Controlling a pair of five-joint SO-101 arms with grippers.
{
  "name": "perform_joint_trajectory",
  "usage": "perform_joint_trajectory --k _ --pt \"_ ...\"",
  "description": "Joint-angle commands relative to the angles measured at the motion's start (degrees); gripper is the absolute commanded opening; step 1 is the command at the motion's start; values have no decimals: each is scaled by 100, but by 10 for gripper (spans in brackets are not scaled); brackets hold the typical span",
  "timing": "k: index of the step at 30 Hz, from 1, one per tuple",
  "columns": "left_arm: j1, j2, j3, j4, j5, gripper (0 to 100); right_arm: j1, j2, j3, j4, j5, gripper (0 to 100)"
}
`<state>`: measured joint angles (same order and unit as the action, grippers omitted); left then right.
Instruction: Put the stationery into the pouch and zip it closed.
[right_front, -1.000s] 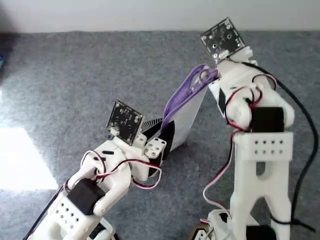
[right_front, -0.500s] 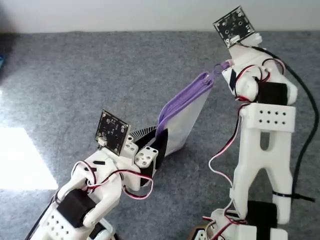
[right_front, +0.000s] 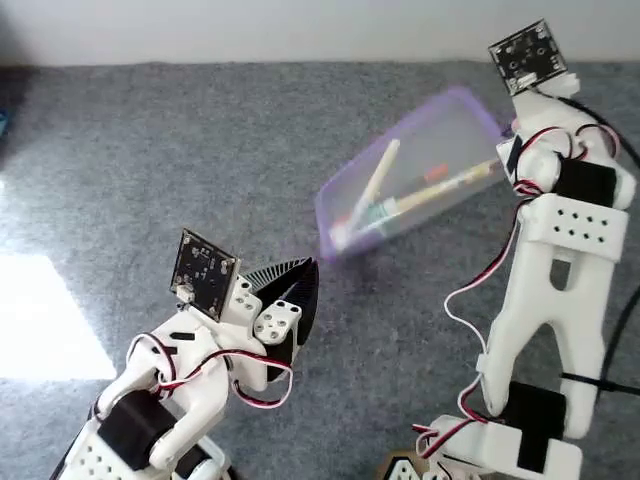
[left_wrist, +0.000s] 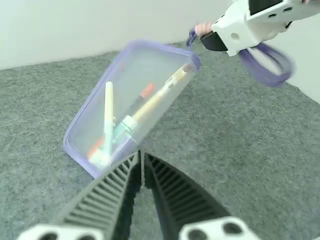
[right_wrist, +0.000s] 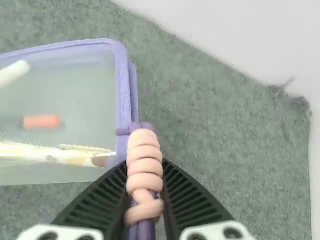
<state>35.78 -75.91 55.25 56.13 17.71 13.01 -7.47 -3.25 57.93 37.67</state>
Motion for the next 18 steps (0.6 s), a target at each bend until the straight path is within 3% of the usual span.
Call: perform_joint_trajectory --k 1,7,11,18 --pt "0 -62 -40 0 35 9 4 -215 -369 -66 79 8" --pt "-9 -62 -40 0 35 13 13 -505 -360 585 88 8" --pt "-26 -62 -40 167 35 85 31 -734 -360 1376 88 8" --pt "-1319 -62 -84 659 264 235 4 -1051 -360 2914 79 9"
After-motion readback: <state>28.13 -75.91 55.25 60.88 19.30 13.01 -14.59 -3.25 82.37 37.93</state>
